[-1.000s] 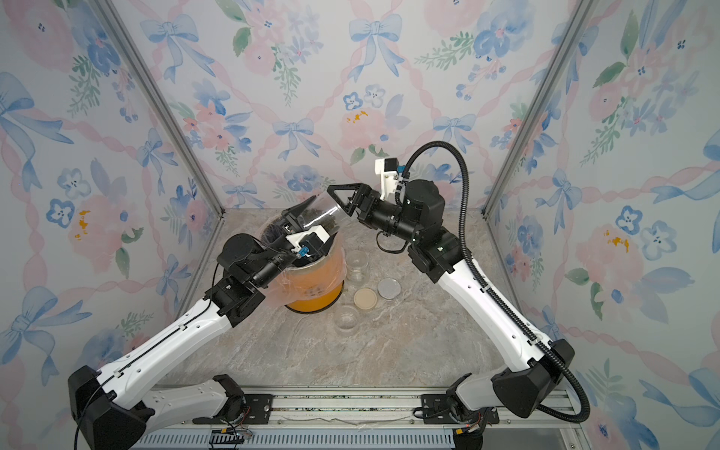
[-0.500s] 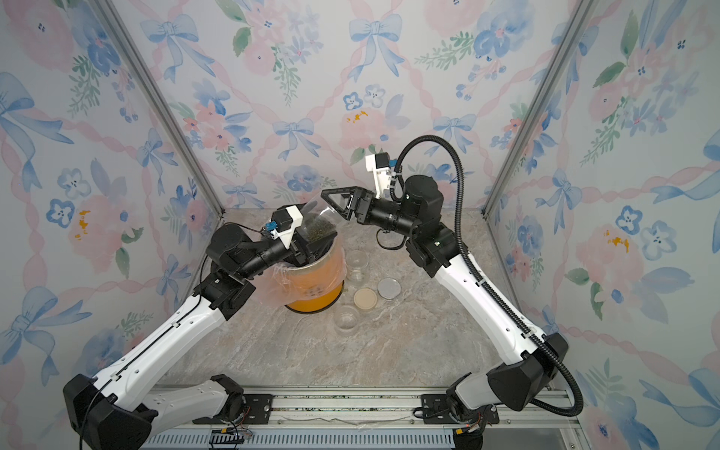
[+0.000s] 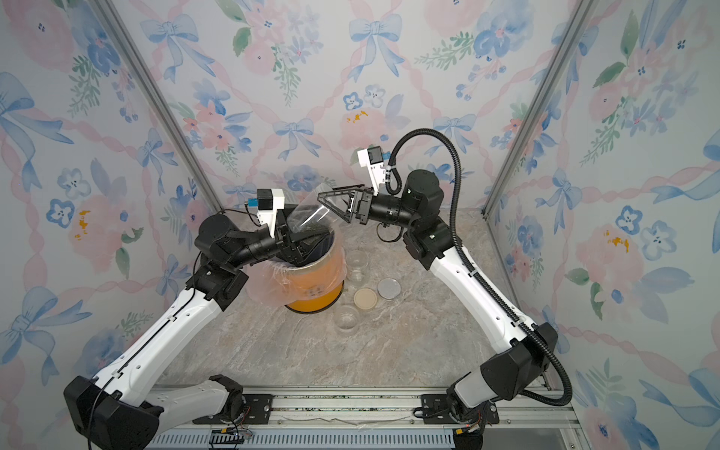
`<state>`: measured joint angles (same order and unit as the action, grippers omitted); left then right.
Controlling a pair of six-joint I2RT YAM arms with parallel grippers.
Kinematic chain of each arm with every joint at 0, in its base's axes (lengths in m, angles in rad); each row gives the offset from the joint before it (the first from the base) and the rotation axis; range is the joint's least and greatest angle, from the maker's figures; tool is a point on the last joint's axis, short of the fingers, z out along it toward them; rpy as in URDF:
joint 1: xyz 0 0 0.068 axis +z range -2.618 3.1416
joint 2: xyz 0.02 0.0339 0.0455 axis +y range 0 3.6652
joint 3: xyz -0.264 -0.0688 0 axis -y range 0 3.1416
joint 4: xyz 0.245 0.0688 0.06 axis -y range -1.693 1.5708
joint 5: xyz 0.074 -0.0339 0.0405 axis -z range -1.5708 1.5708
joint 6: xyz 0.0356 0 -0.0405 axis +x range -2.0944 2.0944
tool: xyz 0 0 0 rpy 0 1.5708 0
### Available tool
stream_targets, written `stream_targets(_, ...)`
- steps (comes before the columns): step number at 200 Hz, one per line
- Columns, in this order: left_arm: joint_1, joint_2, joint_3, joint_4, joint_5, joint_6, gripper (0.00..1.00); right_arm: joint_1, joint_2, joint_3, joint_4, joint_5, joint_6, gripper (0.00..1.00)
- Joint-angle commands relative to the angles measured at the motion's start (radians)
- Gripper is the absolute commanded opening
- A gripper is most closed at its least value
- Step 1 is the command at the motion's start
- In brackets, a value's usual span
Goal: Empty moldy tea leaves from jars
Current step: Unscrew the lid from the jar.
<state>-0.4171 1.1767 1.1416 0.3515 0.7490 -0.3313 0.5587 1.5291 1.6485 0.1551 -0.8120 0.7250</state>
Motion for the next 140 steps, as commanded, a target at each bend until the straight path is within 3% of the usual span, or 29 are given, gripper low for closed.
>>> stream_targets(1, 0.021, -0.006, 0.066, 0.147, -0.051, -0.137, 0.39, 0.005, 0.036, 0.016, -0.011, -0.137, -0.056, 0.58)
stream_targets(107, 0.047, -0.033, -0.001, 0.136, -0.06, -0.105, 0.39, -0.057, 0.037, 0.058, -0.005, -0.148, -0.027, 0.58)
stream_targets(140, 0.049, -0.029, 0.006, 0.135, -0.06, -0.103, 0.39, -0.025, 0.034, 0.047, 0.016, -0.144, -0.014, 0.62)
